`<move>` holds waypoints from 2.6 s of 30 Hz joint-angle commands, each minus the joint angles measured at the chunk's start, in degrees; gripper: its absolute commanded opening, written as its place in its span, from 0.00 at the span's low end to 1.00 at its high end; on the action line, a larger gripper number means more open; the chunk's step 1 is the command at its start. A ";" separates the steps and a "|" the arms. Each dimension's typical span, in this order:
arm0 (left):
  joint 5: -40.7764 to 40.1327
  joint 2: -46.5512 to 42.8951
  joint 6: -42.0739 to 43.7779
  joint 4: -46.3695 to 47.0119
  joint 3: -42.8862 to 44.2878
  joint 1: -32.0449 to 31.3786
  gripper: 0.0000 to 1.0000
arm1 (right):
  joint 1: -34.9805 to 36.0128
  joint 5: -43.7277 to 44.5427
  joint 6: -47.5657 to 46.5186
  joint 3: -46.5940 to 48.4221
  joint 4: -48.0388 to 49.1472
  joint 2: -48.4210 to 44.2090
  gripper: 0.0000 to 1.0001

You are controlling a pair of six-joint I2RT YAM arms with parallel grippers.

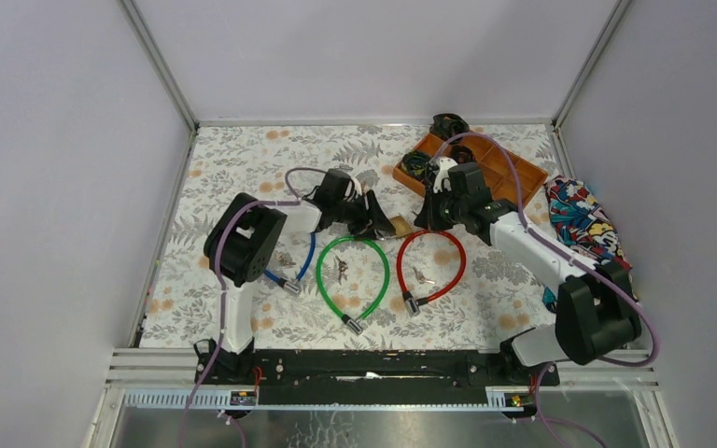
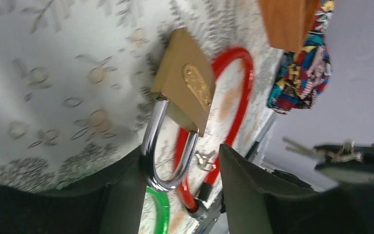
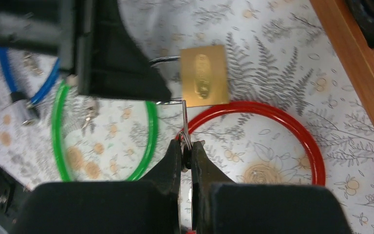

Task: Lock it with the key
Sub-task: Place the lock at the center of the board, then place the key at the center of the board, then pick up the lock from the center of the board.

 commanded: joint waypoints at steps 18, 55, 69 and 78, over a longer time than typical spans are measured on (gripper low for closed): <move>-25.32 -17.30 25.26 -31.88 6.34 0.86 0.99 | 2.80 -3.32 8.14 10.29 14.84 18.63 0.00; -40.34 -25.48 46.28 -31.86 8.09 24.21 0.96 | 16.47 36.98 17.89 63.41 -9.18 55.81 0.86; -34.37 -26.01 44.48 -31.31 6.58 24.86 0.96 | 17.56 46.82 10.26 65.15 -12.24 63.08 0.83; -33.27 -26.01 43.87 -31.34 6.25 24.85 0.95 | 15.28 45.38 4.09 57.85 -10.03 56.11 0.76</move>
